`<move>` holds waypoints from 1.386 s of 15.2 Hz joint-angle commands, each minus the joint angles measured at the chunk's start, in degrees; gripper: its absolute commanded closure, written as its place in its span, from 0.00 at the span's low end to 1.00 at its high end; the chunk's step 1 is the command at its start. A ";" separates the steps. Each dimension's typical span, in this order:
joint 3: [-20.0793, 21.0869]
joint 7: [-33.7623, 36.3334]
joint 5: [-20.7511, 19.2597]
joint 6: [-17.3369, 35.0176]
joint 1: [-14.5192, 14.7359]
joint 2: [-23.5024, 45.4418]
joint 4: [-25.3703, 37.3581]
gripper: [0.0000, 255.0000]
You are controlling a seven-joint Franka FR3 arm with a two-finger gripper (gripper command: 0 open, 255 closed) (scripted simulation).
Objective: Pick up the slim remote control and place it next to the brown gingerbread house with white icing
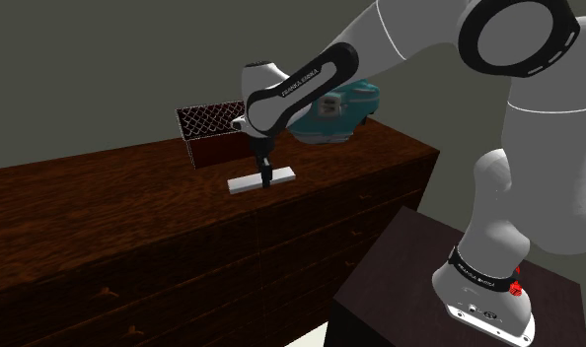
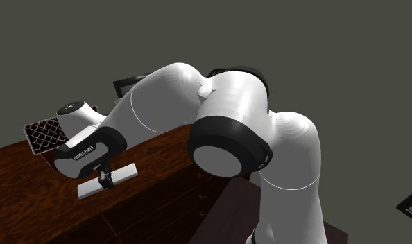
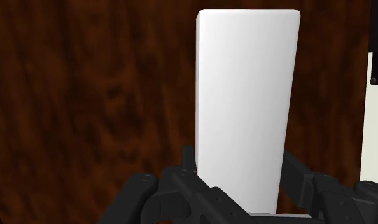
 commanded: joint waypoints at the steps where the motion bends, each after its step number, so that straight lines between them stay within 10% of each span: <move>1: 0.00 0.00 0.00 0.04 0.00 -0.01 -0.02 1.00; 3: 0.00 0.00 0.00 0.04 0.00 -0.01 -0.02 1.00; 4: 0.00 -0.01 0.01 0.04 0.00 -0.01 -0.02 0.00; 21: -0.54 1.14 -1.72 -6.25 0.51 -3.66 2.86 0.00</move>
